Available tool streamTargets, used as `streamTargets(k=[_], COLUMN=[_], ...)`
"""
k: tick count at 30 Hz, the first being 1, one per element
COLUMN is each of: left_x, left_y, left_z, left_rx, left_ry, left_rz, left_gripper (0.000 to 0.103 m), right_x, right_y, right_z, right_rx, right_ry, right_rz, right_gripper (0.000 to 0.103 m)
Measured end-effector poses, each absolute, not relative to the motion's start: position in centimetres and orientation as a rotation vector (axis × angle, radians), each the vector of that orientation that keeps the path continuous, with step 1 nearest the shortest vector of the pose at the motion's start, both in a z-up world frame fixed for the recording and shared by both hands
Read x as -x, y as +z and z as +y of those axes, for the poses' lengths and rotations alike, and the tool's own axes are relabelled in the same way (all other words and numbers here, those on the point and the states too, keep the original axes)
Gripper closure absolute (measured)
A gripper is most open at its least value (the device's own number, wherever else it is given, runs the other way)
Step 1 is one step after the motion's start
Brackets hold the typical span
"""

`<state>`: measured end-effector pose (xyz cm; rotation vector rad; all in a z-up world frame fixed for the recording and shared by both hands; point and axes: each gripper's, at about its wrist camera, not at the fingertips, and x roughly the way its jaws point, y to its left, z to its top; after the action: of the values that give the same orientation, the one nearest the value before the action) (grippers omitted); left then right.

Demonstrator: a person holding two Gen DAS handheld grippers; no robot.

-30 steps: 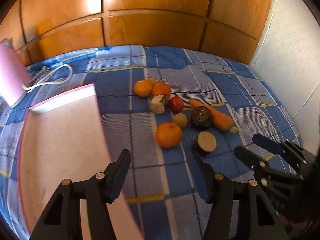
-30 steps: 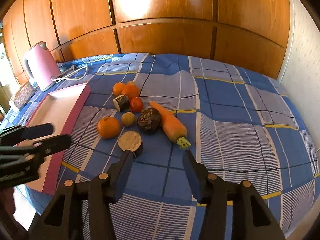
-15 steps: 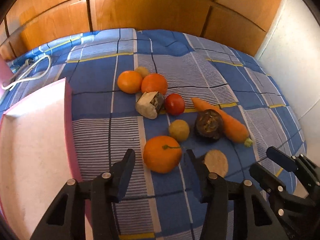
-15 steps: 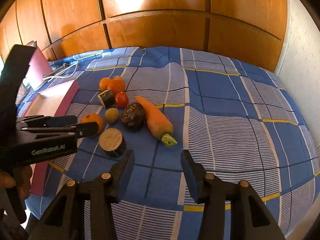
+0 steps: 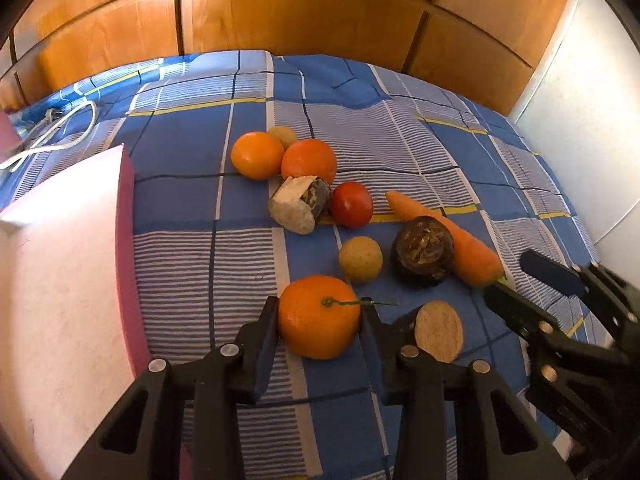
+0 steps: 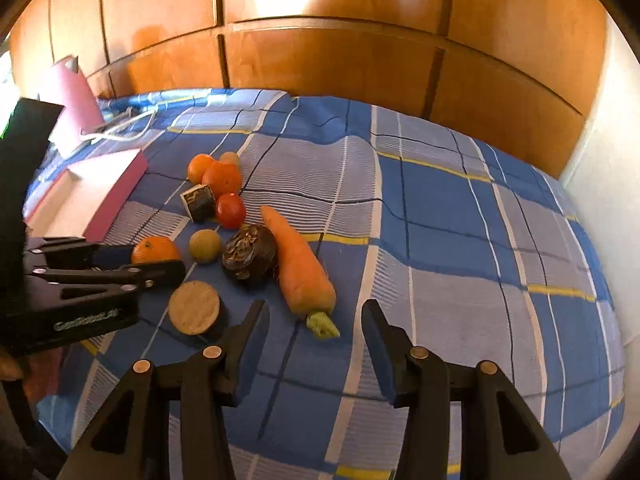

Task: Organize fruits
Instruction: 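Grasp the mandarin with the left gripper while the right gripper reaches for the carrot, then release the mandarin into the pink tray with the left gripper while the right gripper lifts the carrot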

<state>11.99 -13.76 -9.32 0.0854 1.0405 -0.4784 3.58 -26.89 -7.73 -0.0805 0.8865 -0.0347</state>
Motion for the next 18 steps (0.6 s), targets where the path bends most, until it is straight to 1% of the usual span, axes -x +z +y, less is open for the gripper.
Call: streamTargets(k=[7, 8, 9, 14, 18], left_x=[-10.7, -10.6, -10.4, -9.3, -8.7], left_y=[-8.3, -8.1, -7.8, -5.1, -3.0], left_z=[-12.8, -12.5, -12.2, -9.4, -4.8], left_rx=[-0.061, -0.054, -0.044, 0.018, 0.082], left_ry=[-0.476, -0.476, -0.476, -0.453, -0.346], left_rz=[1.026, 1.025, 1.022, 0.968, 0.916], left_gripper=[0.065, 0.065, 0.065, 0.065, 0.064], right_x=[-5.9, -6.3, -6.5, -6.8, -6.7], right_y=[-9.2, -9.6, -9.9, -10.2, -10.1], right_z=[-26.4, -26.3, -26.2, -25.8, -26.0], right_rx=[0.185, 0.195, 0.202, 0.215, 0.199], right_ry=[-0.001, 0.007, 0.015, 0.000, -0.005], right_rz=[0.933, 0.946, 0.954, 0.944, 0.938], right_gripper=[0.054, 0.057, 0.069, 0.070, 0.070])
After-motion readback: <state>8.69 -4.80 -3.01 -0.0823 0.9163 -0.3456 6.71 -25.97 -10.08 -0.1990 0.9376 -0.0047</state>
